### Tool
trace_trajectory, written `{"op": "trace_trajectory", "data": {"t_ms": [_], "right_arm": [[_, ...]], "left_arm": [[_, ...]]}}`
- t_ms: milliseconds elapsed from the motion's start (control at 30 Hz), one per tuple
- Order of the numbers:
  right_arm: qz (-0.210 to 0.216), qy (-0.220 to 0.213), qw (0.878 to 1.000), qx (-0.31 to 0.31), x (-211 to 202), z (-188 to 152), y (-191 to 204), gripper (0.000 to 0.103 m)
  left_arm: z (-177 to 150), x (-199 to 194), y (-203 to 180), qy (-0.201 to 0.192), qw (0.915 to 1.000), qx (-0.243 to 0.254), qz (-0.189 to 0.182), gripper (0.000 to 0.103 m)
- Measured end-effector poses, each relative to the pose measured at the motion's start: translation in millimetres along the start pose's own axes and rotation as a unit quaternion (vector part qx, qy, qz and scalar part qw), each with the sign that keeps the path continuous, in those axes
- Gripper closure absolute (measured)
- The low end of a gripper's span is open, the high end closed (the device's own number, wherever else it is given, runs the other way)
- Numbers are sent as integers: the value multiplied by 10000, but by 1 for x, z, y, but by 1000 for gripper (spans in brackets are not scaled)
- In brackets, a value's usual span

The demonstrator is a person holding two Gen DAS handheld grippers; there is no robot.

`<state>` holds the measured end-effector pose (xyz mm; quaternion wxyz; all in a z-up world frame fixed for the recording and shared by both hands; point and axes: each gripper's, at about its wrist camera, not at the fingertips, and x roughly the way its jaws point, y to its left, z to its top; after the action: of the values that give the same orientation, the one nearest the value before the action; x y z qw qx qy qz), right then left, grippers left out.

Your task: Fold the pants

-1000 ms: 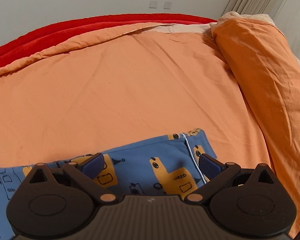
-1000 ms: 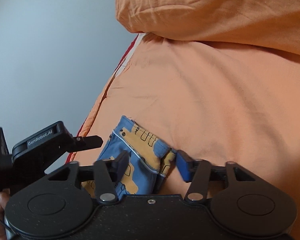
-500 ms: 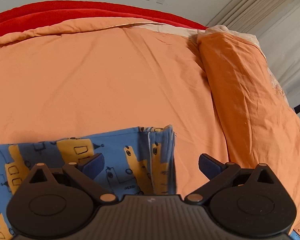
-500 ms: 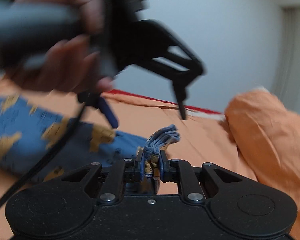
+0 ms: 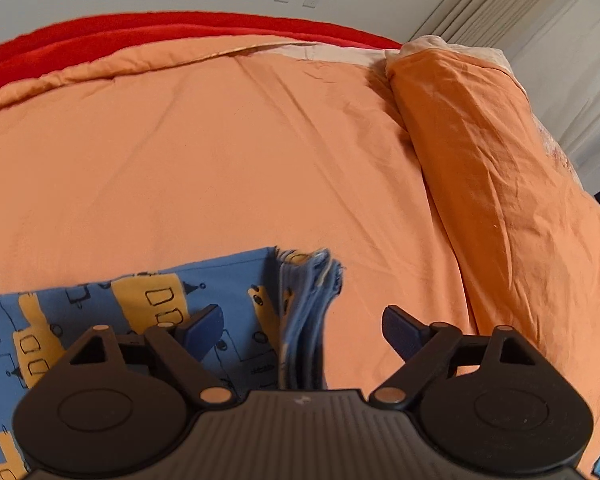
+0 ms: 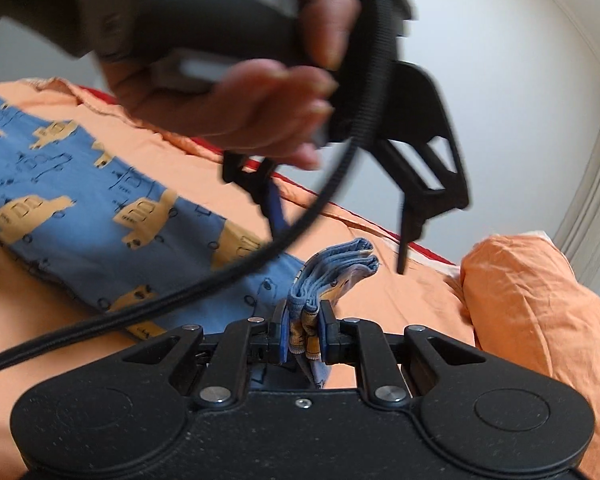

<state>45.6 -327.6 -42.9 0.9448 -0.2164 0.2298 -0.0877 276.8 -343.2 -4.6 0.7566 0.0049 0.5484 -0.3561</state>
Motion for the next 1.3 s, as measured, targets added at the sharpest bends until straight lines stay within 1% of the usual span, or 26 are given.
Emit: {"op": "trace_trajectory", "data": {"t_ms": [33, 67, 100, 133, 167, 200, 233, 333, 467, 600, 667, 733, 833, 900, 1000, 1067, 1200, 1300], "right_arm": [[17, -16, 10000, -45, -1, 0, 2, 88], [37, -39, 10000, -77, -2, 0, 4, 87], [53, -60, 9999, -100, -3, 0, 5, 87], [67, -81, 9999, -115, -4, 1, 6, 87], [82, -106, 9998, -126, -6, 1, 7, 87], [103, -137, 9998, -139, -7, 2, 7, 87], [120, -162, 9997, -152, -8, 3, 8, 87], [176, -241, 9994, -153, -13, 9, 10, 87], [359, -482, 9981, -108, -26, 24, 16, 87], [839, -719, 9938, 99, -39, 45, 24, 87], [1093, -800, 9907, 107, -43, 55, 32, 87], [1368, -811, 9873, 72, -46, 64, 43, 87], [1727, -740, 9822, -49, -47, 73, 61, 87], [1948, -637, 9787, -141, -48, 78, 73, 87], [2117, -528, 9753, -347, -47, 80, 87, 87], [2254, -383, 9728, -366, -43, 81, 95, 87], [2461, -137, 9682, -439, -32, 77, 117, 86], [2585, 94, 9649, -462, -21, 69, 128, 85]], "left_arm": [[-1, -1, -4, -39, 9998, 144, 91, 24], [-1, -2, -8, -66, 9992, 329, 210, 39], [-2, -3, -10, -95, 9981, 502, 342, 50], [-4, -5, -11, -112, 9970, 622, 443, 67], [-5, -6, -9, -124, 9966, 658, 486, 80], [-6, -8, -5, -133, 9971, 616, 432, 86], [-6, -11, 0, -145, 9979, 513, 365, 89], [-8, -25, 18, -200, 9995, 210, 157, 90], [-15, -55, 44, -384, 9992, -18, 54, 90], [-29, -90, 80, -562, 9980, -277, 102, 90], [-38, -105, 101, -643, 9967, -467, 143, 90], [-46, -115, 121, -658, 9956, -611, 260, 90], [-59, -122, 148, -629, 9937, -852, 371, 90], [-68, -124, 161, -625, 9930, -923, 397, 90], [-75, -125, 178, -622, 9919, -1029, 417, 90], [-81, -123, 187, -630, 9916, -1032, 452, 90], [-91, -109, 202, -583, 9921, -983, 510, 89], [-99, -100, 214, -559, 9921, -1007, 493, 87]]}}
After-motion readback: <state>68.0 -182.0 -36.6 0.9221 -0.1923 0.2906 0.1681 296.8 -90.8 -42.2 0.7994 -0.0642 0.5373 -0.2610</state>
